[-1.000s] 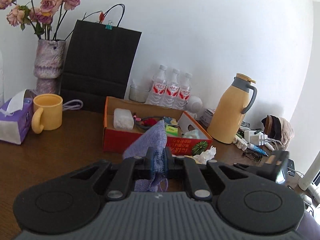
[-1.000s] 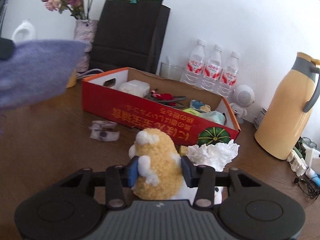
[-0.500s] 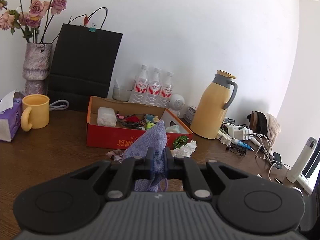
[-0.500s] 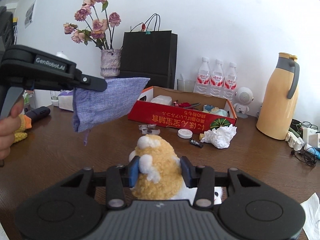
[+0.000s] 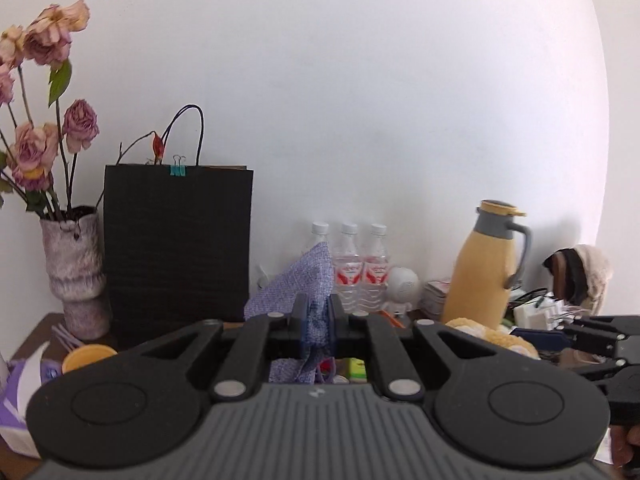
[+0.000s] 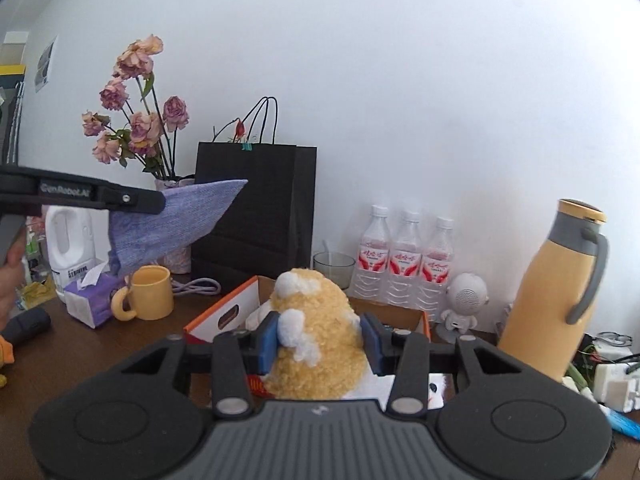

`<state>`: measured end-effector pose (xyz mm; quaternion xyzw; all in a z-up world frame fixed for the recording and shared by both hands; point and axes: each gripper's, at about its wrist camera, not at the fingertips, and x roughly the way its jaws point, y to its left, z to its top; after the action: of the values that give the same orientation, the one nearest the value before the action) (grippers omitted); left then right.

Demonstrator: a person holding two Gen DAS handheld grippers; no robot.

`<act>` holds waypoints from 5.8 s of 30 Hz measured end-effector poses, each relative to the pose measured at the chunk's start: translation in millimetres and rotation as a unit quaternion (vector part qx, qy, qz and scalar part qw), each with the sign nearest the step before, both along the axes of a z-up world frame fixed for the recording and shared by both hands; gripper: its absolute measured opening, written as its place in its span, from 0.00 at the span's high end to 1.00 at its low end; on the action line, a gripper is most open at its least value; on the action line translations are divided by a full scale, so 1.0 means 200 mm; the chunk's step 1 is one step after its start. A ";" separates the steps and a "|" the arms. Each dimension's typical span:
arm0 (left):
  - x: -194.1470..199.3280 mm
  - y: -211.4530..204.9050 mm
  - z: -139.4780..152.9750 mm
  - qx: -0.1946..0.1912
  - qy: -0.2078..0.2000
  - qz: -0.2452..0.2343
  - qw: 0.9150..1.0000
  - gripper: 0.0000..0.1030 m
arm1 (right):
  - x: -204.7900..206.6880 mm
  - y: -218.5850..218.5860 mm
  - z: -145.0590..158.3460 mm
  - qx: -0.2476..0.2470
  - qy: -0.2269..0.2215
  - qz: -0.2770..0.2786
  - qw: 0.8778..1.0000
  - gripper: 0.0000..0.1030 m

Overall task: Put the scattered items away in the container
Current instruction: 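Carry the cloth and sheep into the cardboard box and release both, then move both grippers back toward the small items on the desk, then grasp a clear wrapper with the right gripper while the left grasps another clear wrapper, then carry both clear wrappers up over the cardboard box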

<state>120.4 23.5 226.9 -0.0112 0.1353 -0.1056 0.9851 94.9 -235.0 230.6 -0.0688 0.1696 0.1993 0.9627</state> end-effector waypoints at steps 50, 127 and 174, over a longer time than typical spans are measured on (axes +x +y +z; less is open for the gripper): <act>0.66 -0.01 -0.46 0.050 0.336 0.135 0.931 0.00 | 0.90 -0.20 -0.30 0.073 0.352 -0.139 0.923 0.08; -0.14 0.19 -0.96 0.009 0.164 0.116 0.980 0.04 | 0.30 0.40 -0.86 -0.059 0.169 0.068 0.982 0.74; -0.23 0.09 -0.87 -0.089 0.254 0.046 0.962 0.84 | -0.02 0.06 -0.72 0.065 0.118 -0.005 0.991 0.77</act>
<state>73.7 42.0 52.3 -0.1313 0.3708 -0.0654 0.9171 90.9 -223.2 87.4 0.0186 0.2693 0.2118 0.9393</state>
